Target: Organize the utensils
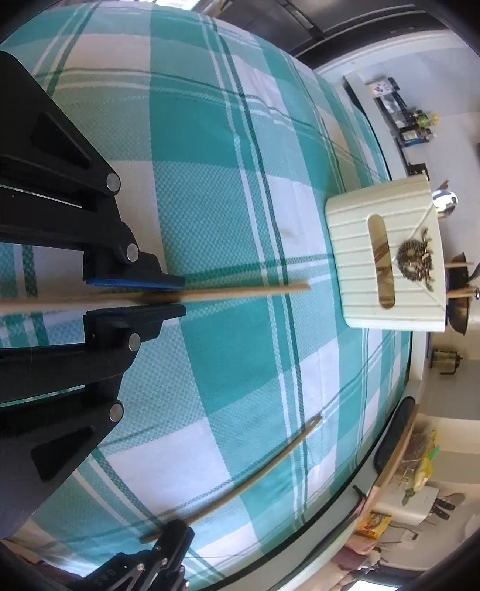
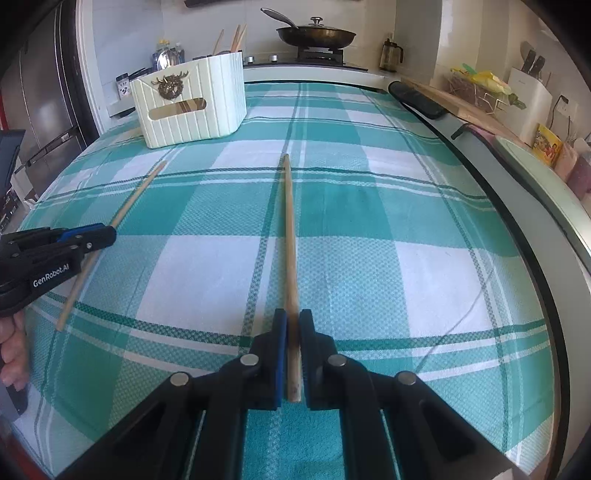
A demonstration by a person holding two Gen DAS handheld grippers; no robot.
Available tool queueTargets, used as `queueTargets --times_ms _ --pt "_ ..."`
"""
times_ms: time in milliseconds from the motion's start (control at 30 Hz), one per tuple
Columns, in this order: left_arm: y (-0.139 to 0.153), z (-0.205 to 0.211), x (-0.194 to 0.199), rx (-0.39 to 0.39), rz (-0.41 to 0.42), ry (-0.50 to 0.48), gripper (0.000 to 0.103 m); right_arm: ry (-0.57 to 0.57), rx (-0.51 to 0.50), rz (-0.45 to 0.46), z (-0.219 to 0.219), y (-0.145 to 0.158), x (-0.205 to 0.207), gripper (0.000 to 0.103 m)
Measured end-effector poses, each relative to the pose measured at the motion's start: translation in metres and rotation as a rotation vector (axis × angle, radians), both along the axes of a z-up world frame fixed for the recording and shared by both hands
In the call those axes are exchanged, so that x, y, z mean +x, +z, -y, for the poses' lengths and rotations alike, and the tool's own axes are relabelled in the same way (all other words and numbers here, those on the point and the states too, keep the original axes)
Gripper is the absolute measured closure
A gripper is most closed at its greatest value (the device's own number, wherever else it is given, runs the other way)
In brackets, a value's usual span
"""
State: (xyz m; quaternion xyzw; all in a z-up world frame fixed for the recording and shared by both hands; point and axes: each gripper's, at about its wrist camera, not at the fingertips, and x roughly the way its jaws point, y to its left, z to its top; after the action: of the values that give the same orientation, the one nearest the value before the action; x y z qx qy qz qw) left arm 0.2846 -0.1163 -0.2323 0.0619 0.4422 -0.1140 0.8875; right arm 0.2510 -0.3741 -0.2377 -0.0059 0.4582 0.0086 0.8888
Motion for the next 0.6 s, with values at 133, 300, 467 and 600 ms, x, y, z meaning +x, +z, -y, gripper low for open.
queueTargets --times_ms 133,300,467,600 --pt "-0.002 -0.045 0.008 -0.02 -0.015 0.116 0.097 -0.031 -0.036 -0.004 0.001 0.0 0.006 0.096" --pt "-0.002 -0.1 0.013 -0.041 -0.036 0.238 0.097 -0.079 -0.064 -0.008 0.013 0.0 0.003 0.096" --pt "-0.003 -0.119 0.02 -0.126 -0.067 0.223 0.078 -0.094 -0.05 -0.002 0.022 0.003 0.004 0.094" --pt "0.0 -0.113 0.025 -0.113 -0.056 0.218 0.018 -0.091 -0.036 0.003 0.027 0.004 0.015 0.057"
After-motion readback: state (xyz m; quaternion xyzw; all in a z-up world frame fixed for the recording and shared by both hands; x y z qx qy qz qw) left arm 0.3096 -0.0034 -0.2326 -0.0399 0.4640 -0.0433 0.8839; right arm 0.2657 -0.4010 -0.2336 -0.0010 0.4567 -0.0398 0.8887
